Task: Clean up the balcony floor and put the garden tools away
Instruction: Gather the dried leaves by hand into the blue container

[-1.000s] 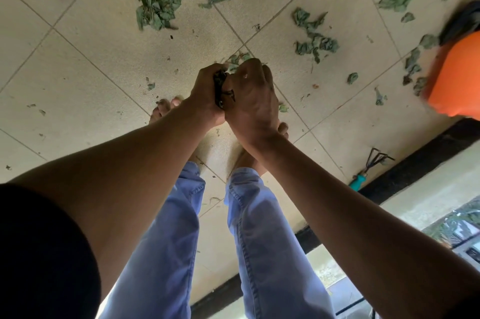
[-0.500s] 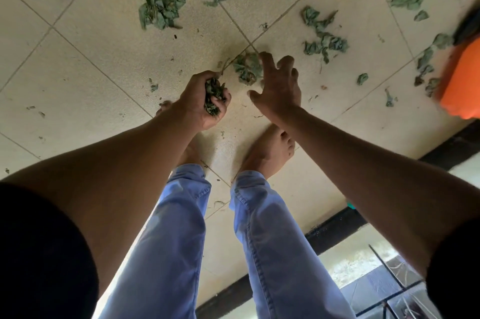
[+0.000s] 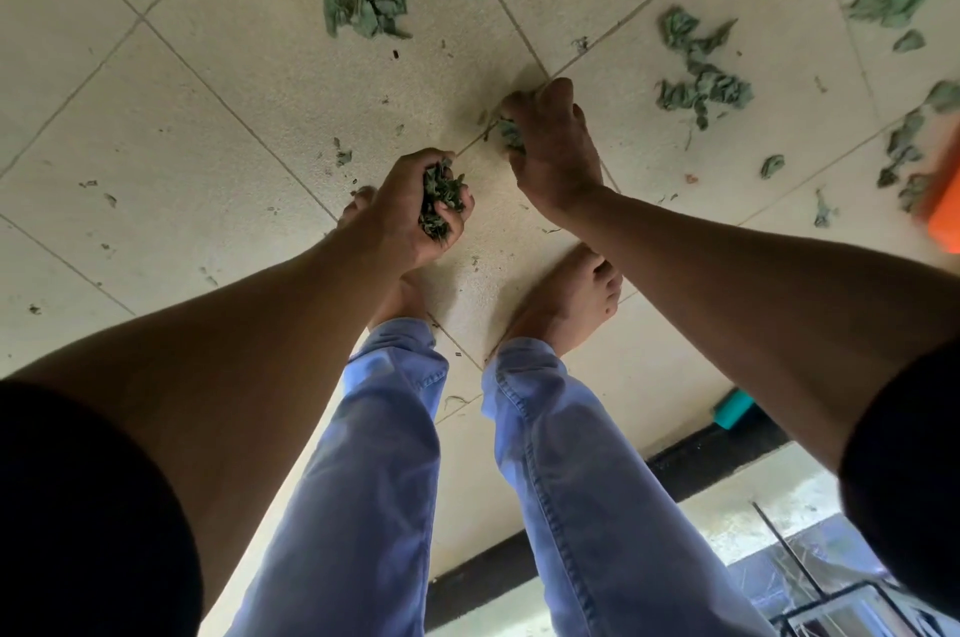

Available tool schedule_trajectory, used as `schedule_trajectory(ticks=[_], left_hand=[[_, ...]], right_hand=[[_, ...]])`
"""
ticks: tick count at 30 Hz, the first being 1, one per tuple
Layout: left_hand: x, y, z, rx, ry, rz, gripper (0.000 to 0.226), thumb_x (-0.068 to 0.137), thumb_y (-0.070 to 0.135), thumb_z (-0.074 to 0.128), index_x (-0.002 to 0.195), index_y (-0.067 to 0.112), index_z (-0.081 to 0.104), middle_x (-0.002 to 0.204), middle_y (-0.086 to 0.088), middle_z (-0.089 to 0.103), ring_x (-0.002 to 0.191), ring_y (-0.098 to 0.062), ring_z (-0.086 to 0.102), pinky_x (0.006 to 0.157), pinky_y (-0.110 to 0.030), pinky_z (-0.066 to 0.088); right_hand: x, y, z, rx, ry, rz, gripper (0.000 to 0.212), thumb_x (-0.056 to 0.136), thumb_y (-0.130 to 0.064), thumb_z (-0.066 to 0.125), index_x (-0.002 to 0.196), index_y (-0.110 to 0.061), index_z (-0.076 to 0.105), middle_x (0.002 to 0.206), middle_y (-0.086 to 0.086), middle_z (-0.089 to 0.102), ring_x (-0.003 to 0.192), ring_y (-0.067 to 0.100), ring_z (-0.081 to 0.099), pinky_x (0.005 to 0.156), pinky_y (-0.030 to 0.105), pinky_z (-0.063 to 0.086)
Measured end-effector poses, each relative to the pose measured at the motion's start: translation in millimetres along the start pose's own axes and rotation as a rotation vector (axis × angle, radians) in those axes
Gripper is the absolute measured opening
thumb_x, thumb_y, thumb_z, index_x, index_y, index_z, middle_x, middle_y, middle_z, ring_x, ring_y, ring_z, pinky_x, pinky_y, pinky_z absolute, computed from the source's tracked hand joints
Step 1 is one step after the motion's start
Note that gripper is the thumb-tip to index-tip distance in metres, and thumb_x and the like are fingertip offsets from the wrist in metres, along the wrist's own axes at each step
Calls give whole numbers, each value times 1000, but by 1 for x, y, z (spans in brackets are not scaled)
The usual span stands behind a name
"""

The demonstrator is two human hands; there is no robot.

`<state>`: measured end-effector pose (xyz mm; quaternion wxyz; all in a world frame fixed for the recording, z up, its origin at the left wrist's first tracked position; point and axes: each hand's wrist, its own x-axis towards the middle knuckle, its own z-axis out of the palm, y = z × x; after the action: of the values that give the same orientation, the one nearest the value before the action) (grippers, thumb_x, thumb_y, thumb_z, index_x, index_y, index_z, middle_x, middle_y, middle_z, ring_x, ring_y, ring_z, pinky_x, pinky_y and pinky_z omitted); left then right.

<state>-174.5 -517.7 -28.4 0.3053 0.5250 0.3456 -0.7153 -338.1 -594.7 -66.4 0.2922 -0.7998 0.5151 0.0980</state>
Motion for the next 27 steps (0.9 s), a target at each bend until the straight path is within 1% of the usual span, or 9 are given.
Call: schedule_trajectory(ticks=[5, 9, 12, 15, 17, 19, 22, 24, 27], left_hand=[[-2, 3, -5, -11, -10, 0, 23, 96, 28, 64, 77, 21, 53, 60, 2, 58, 59, -7, 60, 36, -11, 36], [-4, 0, -11, -41, -31, -17, 27, 97, 28, 62, 74, 19, 52, 61, 2, 58, 58, -8, 60, 35, -11, 37], [-9, 1, -12, -52, -35, -11, 28, 98, 28, 61, 73, 20, 52, 60, 2, 57, 58, -8, 61, 35, -11, 37], [-15, 4, -11, -67, -36, 7, 26, 97, 28, 61, 75, 21, 51, 61, 2, 57, 60, -8, 61, 35, -12, 37], [-18, 6, -10, -74, -20, 23, 23, 96, 27, 62, 77, 20, 51, 62, 1, 58, 60, -9, 61, 35, -12, 37], [-20, 9, -9, -91, -14, 39, 20, 95, 27, 62, 79, 20, 53, 64, 0, 60, 58, -10, 61, 35, -13, 38], [-22, 10, -7, -147, -78, 46, 16, 96, 24, 57, 82, 17, 57, 70, 1, 59, 55, -8, 58, 34, -14, 39], [-26, 9, -4, -159, -107, 79, 17, 97, 21, 52, 83, 14, 58, 65, 2, 56, 50, -6, 54, 35, -14, 39], [-36, 8, 4, -150, -141, 151, 30, 100, 16, 45, 72, 13, 54, 51, 3, 49, 39, -6, 50, 37, -16, 42]], right_hand=[[10, -7, 3, -1, -21, -58, 22, 86, 7, 60, 101, -8, 65, 117, 21, 55, 94, 35, 61, 75, 32, 52], [13, -11, -3, 65, -59, 60, 19, 82, 12, 57, 88, -5, 64, 105, 14, 58, 84, 26, 58, 62, 25, 40], [15, -16, -10, 257, -34, 225, 20, 76, 12, 61, 80, -6, 70, 85, 5, 68, 76, 21, 65, 62, 31, 56], [8, -30, -30, 565, -64, 424, 20, 79, 6, 69, 78, -14, 71, 75, -4, 69, 71, 13, 70, 65, 29, 60], [-1, -45, -49, 892, -77, 497, 21, 81, 9, 76, 77, -10, 68, 79, 3, 70, 77, 24, 76, 72, 37, 65], [-13, -62, -66, 1127, -118, 475, 13, 81, 11, 77, 83, 1, 68, 85, 14, 68, 83, 36, 75, 75, 43, 65], [-26, -80, -82, 1192, -195, 339, 13, 80, 7, 79, 88, 2, 70, 93, 23, 66, 88, 39, 74, 78, 49, 64], [-32, -89, -87, 1171, -228, 262, 14, 79, 4, 80, 89, -1, 71, 93, 24, 67, 91, 40, 74, 80, 54, 63], [-37, -103, -84, 1188, -255, 265, 16, 79, 4, 79, 93, 2, 71, 87, 12, 68, 87, 33, 75, 81, 55, 62]])
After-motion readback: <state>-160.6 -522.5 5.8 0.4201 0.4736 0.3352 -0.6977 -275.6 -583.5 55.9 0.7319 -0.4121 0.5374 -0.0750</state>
